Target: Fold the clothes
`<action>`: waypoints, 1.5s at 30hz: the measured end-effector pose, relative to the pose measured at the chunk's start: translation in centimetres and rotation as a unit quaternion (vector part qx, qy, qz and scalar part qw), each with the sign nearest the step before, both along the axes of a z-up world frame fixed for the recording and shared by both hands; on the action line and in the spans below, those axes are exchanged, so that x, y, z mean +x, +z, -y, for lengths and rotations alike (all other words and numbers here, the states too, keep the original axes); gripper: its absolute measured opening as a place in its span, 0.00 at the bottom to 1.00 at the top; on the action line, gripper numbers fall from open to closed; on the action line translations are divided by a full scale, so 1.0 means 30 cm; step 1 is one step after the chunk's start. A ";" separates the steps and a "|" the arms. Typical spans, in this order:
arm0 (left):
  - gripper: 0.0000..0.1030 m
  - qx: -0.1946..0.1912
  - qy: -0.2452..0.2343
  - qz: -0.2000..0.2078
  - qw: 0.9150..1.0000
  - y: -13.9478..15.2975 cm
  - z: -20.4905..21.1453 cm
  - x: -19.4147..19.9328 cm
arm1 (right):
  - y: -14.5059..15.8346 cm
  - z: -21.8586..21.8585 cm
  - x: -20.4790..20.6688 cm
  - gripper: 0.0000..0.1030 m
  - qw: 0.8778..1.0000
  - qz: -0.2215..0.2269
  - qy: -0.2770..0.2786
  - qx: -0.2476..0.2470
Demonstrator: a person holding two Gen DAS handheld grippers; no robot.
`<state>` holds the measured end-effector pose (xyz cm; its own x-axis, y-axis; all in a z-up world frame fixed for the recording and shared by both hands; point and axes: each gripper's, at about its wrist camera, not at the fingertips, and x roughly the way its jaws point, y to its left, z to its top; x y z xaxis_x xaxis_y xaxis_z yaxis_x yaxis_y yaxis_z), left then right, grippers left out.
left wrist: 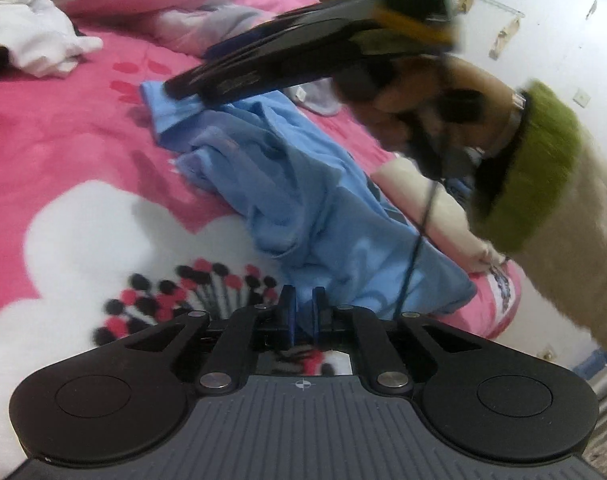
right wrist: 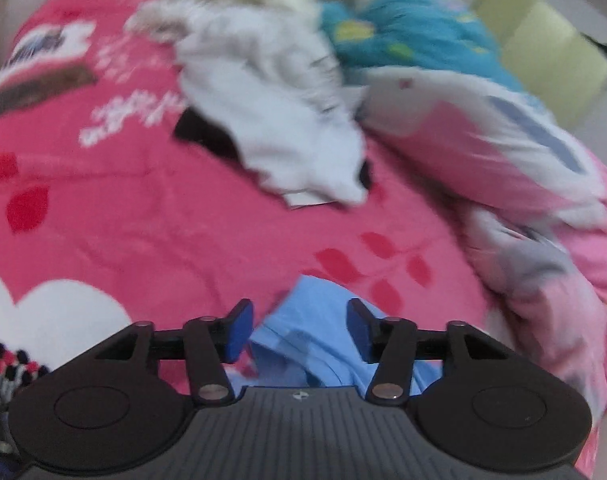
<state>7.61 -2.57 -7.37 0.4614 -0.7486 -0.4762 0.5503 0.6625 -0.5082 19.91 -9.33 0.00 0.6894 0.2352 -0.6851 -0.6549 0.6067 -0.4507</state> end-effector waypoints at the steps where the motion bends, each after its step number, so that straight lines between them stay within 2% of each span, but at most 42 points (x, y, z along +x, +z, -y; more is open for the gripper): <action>1: 0.15 0.001 0.004 0.003 1.000 0.001 -0.009 0.000 | -0.020 -0.010 0.031 0.70 1.000 -0.014 -0.003 -0.006; 3: 0.22 -0.002 0.013 0.006 1.000 0.003 -0.028 0.002 | -0.062 -0.029 0.093 0.72 0.999 -0.042 -0.012 -0.018; 4: 0.27 -0.005 0.017 0.007 1.000 0.005 -0.037 0.001 | -0.083 -0.038 0.125 0.62 0.998 -0.057 -0.016 -0.024; 5: 0.29 -0.009 0.022 0.007 1.000 0.007 -0.046 0.000 | -0.106 -0.032 0.168 0.50 0.995 -0.086 -0.038 -0.031; 6: 0.35 -0.011 0.025 0.009 1.000 0.009 -0.052 0.001 | -0.118 -0.016 0.202 0.18 0.991 -0.111 -0.064 -0.027; 7: 0.40 -0.014 0.028 0.011 0.999 0.011 -0.058 0.004 | -0.102 0.015 0.217 0.12 0.990 -0.113 -0.085 -0.002; 8: 0.42 -0.015 0.030 0.015 0.999 0.015 -0.059 0.007 | -0.085 0.047 0.230 0.11 0.988 -0.114 -0.105 0.025; 10: 0.54 -0.016 0.031 0.026 0.999 0.026 -0.059 0.011 | 0.006 0.148 0.208 0.11 0.979 -0.091 -0.128 0.127; 12: 0.60 -0.016 0.031 0.036 0.999 0.037 -0.054 0.013 | 0.116 0.274 0.165 0.11 0.956 -0.062 -0.144 0.246; 14: 0.63 -0.015 0.028 0.045 0.998 0.050 -0.040 0.013 | 0.196 0.433 0.104 0.11 0.919 -0.033 -0.169 0.356; 15: 0.65 -0.014 0.026 0.050 0.998 0.056 -0.034 0.013 | 0.230 0.518 0.067 0.11 0.894 -0.017 -0.182 0.410; 18: 0.66 -0.006 0.020 0.065 0.998 0.073 -0.002 0.012 | 0.246 0.759 -0.062 0.11 0.817 0.020 -0.228 0.529; 20: 0.66 0.003 0.017 0.072 0.997 0.083 0.024 0.015 | 0.210 0.898 -0.161 0.11 0.772 0.041 -0.254 0.582; 23: 0.66 0.016 0.009 0.081 0.997 0.101 0.070 0.023 | 0.126 1.063 -0.321 0.11 0.712 0.062 -0.285 0.639; 26: 0.66 0.031 -0.002 0.098 0.995 0.120 0.116 0.029 | 0.016 1.178 -0.470 0.11 0.660 0.076 -0.322 0.674; 29: 0.66 0.044 -0.007 0.112 0.993 0.141 0.162 0.066 | -0.102 1.236 -0.583 0.11 0.607 0.067 -0.338 0.716; 32: 0.66 0.052 -0.024 0.116 0.992 0.151 0.211 0.117 | -0.182 1.262 -0.665 0.11 0.581 0.070 -0.348 0.732; 35: 0.66 0.083 -0.049 0.117 0.988 0.144 0.268 0.156 | -0.239 1.283 -0.711 0.11 0.556 0.072 -0.350 0.751; 38: 0.64 0.102 -0.048 0.122 0.986 0.128 0.294 0.168 | -0.283 1.311 -0.718 0.11 0.541 0.061 -0.342 0.766; 39: 0.62 0.104 -0.045 0.121 0.986 0.123 0.298 0.171 | -0.292 1.316 -0.716 0.11 0.540 0.058 -0.340 0.768; 42: 0.48 0.091 -0.045 0.119 0.988 0.128 0.306 0.160 | -0.302 1.315 -0.713 0.11 0.542 0.060 -0.329 0.771; 45: 0.43 0.074 -0.060 0.124 0.988 0.139 0.321 0.144 | -0.286 1.310 -0.728 0.11 0.544 0.069 -0.320 0.772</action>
<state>11.91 -12.20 -3.20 0.4901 -0.7350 -0.4686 0.7239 0.6427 -0.2508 -1.95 -48.62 -8.59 0.9886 0.1387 0.0583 -0.1116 0.4158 0.9026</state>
